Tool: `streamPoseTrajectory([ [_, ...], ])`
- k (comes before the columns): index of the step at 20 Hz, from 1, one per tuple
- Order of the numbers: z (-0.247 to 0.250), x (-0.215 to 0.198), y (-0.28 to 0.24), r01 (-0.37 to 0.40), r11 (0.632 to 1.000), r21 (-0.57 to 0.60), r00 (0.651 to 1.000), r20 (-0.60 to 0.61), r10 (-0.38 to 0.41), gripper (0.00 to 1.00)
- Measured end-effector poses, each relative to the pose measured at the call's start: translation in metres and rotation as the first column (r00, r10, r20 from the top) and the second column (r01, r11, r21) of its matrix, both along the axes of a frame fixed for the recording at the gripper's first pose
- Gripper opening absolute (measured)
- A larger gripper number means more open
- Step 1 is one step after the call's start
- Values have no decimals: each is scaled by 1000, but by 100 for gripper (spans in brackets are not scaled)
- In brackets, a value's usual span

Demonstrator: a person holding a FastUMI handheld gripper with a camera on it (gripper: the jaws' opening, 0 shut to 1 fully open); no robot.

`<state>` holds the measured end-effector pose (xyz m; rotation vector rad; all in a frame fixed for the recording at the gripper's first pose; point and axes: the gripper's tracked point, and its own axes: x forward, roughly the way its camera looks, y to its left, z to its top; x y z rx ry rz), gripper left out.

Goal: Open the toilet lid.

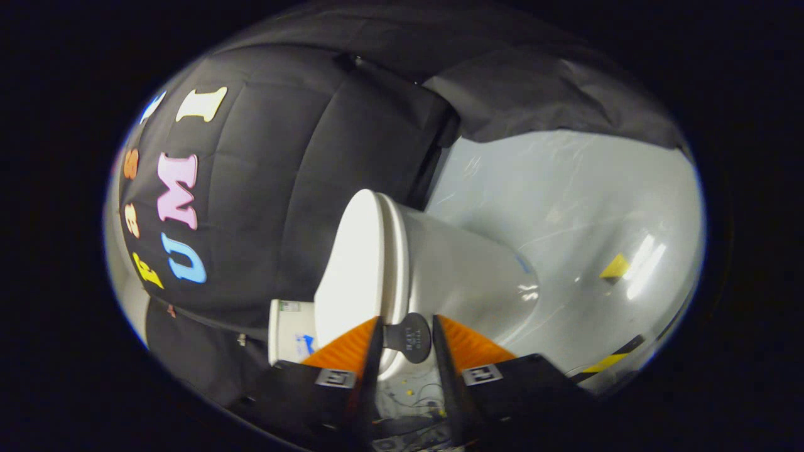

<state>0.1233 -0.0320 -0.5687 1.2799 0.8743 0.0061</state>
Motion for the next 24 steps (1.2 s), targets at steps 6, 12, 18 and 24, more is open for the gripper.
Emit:
streamPoseTrajectory([
  [6, 12, 3, 9, -7, 1000, -19, 1000, 12, 7, 7],
  [12, 64, 11, 6, -49, 995, -92, 997, 62, 55, 5],
  [18, 124, 18, 16, -45, 980, -193, 992, 108, 67, 5],
  [24, 191, 25, 41, -60, 955, -290, 982, 156, 109, 5],
])
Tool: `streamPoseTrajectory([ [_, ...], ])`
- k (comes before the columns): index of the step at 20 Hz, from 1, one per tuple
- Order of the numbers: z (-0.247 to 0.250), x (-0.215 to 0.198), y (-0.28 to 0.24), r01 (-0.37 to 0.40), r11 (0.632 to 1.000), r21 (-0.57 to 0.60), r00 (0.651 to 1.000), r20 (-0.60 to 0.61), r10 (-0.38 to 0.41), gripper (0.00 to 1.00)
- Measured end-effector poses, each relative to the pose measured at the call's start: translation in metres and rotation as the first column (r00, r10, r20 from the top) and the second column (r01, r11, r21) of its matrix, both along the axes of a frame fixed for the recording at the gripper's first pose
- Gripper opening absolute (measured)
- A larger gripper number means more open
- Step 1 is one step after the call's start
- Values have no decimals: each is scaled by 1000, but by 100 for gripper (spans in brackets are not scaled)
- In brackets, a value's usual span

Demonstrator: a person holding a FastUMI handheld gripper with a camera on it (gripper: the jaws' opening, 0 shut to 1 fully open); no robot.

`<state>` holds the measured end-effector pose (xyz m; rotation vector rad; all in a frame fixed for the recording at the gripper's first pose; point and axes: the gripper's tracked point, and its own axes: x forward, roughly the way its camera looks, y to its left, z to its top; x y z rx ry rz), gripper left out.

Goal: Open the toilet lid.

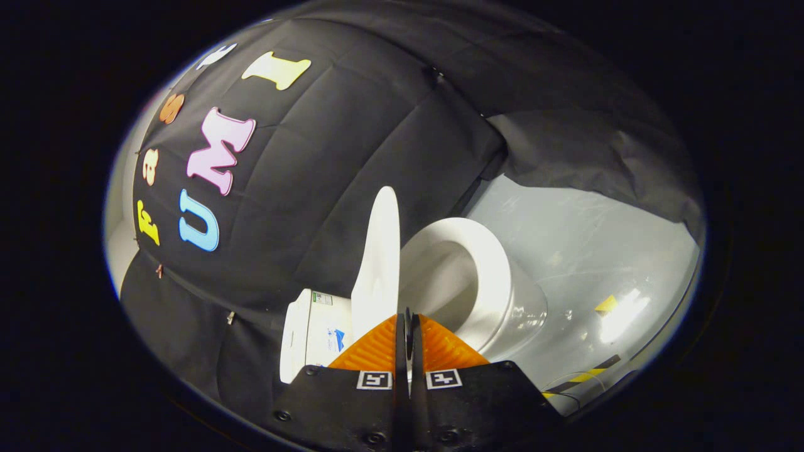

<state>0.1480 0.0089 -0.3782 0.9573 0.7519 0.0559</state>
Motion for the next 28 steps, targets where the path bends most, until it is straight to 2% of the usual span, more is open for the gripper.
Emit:
streamPoseTrajectory([
  [3, 32, 4, 19, -10, 994, -107, 1000, 25, 13, 5],
  [7, 74, 11, 50, -38, 968, -248, 995, 80, 59, 5],
  [11, 94, 17, 74, -43, 922, -384, 994, 80, 80, 5],
  [21, 133, 20, 124, -26, 873, -488, 991, 105, 88, 6],
  [28, 158, 22, 164, -19, 810, -586, 987, 121, 110, 6],
])
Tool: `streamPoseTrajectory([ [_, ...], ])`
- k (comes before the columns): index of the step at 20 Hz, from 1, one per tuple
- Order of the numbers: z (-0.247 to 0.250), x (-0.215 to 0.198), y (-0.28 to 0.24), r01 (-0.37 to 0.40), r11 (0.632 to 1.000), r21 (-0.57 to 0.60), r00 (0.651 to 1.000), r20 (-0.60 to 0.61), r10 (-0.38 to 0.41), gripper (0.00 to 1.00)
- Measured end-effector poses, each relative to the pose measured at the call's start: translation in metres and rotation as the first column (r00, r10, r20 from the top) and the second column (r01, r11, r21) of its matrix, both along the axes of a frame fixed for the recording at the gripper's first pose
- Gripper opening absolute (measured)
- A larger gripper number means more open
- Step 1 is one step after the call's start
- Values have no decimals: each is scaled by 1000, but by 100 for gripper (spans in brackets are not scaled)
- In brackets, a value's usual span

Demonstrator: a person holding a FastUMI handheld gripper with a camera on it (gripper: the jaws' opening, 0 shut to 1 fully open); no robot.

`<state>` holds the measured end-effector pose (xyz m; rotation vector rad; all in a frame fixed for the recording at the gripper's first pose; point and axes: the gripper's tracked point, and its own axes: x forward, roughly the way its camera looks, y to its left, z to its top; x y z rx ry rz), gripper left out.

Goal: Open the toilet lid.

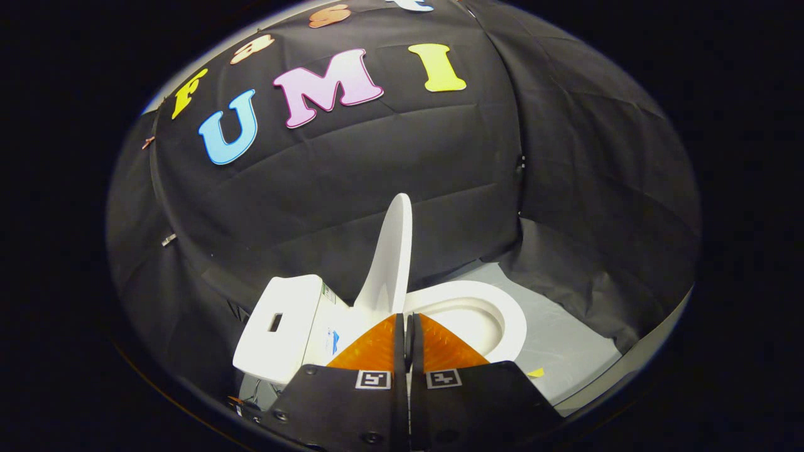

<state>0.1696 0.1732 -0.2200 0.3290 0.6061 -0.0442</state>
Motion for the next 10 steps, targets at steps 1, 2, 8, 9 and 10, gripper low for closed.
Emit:
streamPoseTrajectory([
  [1, 4, -1, 6, -4, 1000, -17, 1000, 6, 4, 6],
  [2, 7, 0, 12, -8, 999, -31, 1000, 12, 9, 6],
  [8, 25, -1, 56, -30, 995, -90, 999, 32, 33, 7],
  [9, 28, -2, 64, -40, 994, -106, 998, 37, 44, 7],
  [10, 31, -1, 72, -50, 991, -122, 998, 43, 55, 7],
])
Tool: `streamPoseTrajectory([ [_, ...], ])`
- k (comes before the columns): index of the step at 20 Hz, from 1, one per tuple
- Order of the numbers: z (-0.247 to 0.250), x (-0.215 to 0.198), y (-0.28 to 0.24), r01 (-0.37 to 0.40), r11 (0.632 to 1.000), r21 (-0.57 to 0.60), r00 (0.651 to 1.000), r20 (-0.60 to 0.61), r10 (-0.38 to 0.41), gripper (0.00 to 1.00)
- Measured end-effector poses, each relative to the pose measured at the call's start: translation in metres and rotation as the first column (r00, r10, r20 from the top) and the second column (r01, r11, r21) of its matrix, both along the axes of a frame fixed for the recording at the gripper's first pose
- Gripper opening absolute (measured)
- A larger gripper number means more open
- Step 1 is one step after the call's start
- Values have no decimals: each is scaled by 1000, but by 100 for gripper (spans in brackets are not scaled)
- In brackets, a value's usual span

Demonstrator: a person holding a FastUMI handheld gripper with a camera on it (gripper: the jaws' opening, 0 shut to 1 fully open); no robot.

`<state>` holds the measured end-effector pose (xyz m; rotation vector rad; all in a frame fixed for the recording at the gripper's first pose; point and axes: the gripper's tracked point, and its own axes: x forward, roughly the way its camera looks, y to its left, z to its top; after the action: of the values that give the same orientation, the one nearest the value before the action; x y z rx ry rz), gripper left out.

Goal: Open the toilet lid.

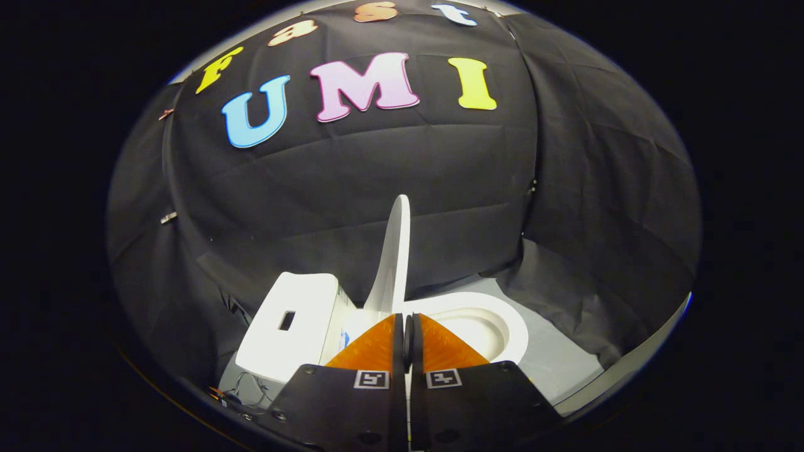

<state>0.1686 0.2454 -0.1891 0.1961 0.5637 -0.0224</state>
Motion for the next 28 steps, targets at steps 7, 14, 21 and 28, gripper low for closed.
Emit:
streamPoseTrajectory([
  [7, 17, -3, 62, -58, 996, -64, 997, 41, 60, 9],
  [14, 21, -4, 113, -96, 982, -161, 990, 88, 111, 9],
  [21, 18, -9, 172, -153, 966, -210, 978, 105, 178, 9],
  [28, 12, -14, 209, -183, 945, -271, 970, 106, 219, 9],
])
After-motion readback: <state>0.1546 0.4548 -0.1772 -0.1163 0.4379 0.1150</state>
